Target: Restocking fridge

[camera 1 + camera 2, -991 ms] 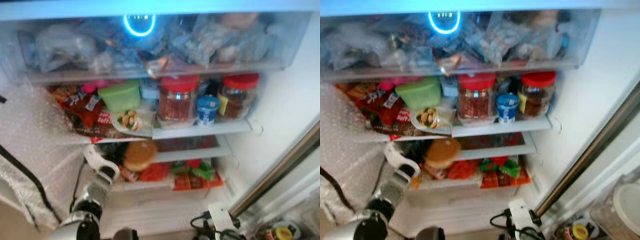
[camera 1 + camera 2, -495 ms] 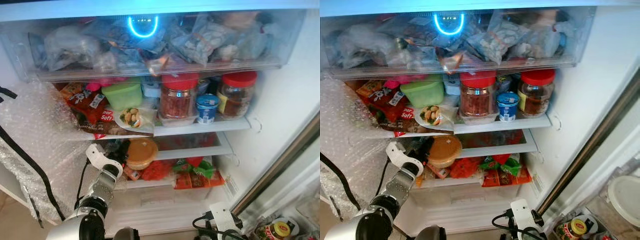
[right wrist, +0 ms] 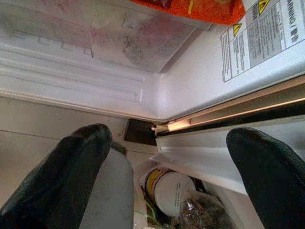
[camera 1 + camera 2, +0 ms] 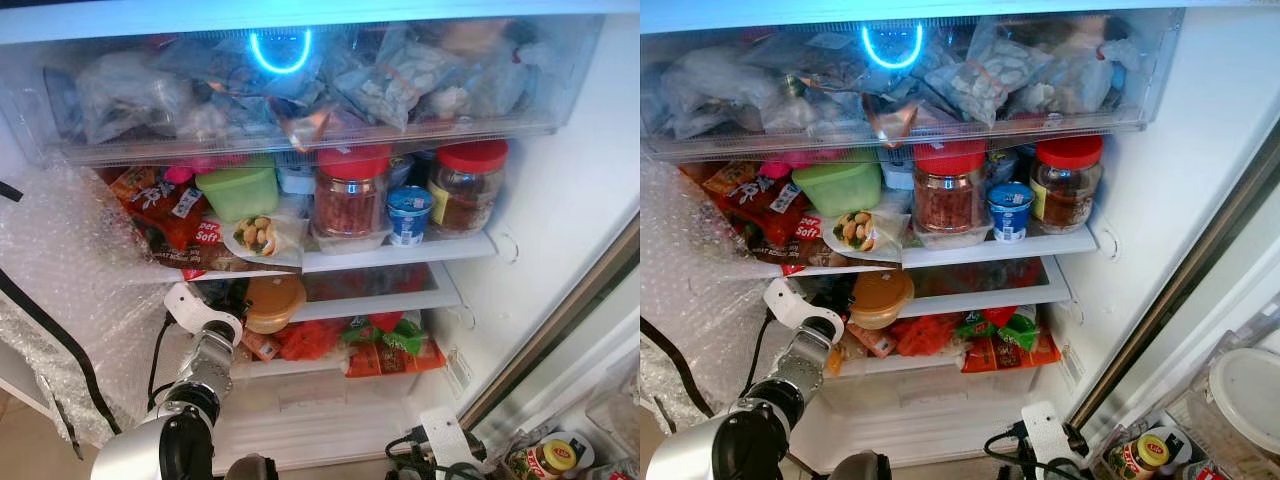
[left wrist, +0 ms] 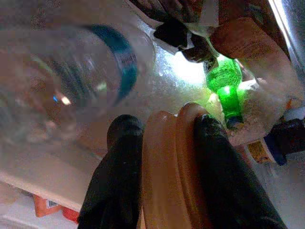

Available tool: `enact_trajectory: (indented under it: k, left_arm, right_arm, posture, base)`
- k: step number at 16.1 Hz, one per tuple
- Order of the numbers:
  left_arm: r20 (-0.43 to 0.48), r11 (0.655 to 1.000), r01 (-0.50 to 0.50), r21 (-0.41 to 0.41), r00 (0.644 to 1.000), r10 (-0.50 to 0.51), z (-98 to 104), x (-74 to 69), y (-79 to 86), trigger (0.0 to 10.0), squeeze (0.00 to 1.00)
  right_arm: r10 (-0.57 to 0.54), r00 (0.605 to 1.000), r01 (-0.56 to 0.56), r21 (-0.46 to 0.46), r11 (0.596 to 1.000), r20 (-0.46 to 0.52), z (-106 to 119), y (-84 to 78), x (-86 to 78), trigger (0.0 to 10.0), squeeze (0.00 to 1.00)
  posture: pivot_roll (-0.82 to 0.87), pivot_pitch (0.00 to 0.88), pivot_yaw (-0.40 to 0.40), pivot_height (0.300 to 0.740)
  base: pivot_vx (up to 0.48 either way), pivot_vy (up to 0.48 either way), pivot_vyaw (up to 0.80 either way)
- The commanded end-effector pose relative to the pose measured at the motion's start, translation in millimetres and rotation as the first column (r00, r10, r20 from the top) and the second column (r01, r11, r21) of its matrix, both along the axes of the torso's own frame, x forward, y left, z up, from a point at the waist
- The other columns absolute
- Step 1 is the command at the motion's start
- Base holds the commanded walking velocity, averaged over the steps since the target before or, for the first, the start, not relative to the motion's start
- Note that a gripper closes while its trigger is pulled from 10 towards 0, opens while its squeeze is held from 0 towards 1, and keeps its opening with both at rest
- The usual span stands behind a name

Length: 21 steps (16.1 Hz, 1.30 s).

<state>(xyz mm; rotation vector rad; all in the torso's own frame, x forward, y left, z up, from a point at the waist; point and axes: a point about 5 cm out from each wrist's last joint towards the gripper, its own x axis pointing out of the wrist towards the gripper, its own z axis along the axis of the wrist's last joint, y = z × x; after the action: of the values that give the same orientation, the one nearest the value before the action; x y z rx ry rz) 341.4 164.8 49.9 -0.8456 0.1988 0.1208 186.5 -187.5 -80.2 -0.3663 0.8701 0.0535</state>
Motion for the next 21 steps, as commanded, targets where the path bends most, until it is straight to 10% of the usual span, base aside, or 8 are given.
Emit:
enact_trajectory:
  k: [1,13,15,21]
  left_arm:
    - [0.012,1.0,-0.01,0.019,1.0,0.01,8,6.0,0.3,10.0,0.0]
    - [0.035,0.995,-0.099,-0.016,0.994,0.1,16,10.8,7.9,10.0,0.0]
    - [0.029,0.995,-0.103,-0.012,0.994,0.103,14,9.3,8.7,10.0,1.0]
    - [0.053,0.997,-0.075,-0.007,0.996,0.075,15,9.6,5.5,10.0,1.0]
  right_arm:
    - [0.013,1.0,-0.013,-0.002,1.0,-0.009,-2,0.1,-5.3,10.0,0.0]
    - [0.039,0.999,-0.039,-0.007,0.999,-0.01,-7,-1.2,-20.9,10.0,0.0]
    - [0.04,0.999,-0.04,-0.006,0.999,-0.007,-8,-0.9,-21.3,10.0,0.0]
    - [0.044,0.999,-0.044,-0.003,0.999,-0.005,-7,0.2,-19.9,10.0,0.0]
  posture:
    - [-0.04,0.0,0.008,0.656]
    - [-0.09,0.034,0.0,0.656]
    - [-0.09,0.037,0.001,0.656]
    - [-0.07,0.035,0.001,0.656]
  base:
    - [0.0,0.0,0.0]
    - [0.0,0.0,0.0]
    - [0.0,0.0,0.0]
    - [0.0,0.0,0.0]
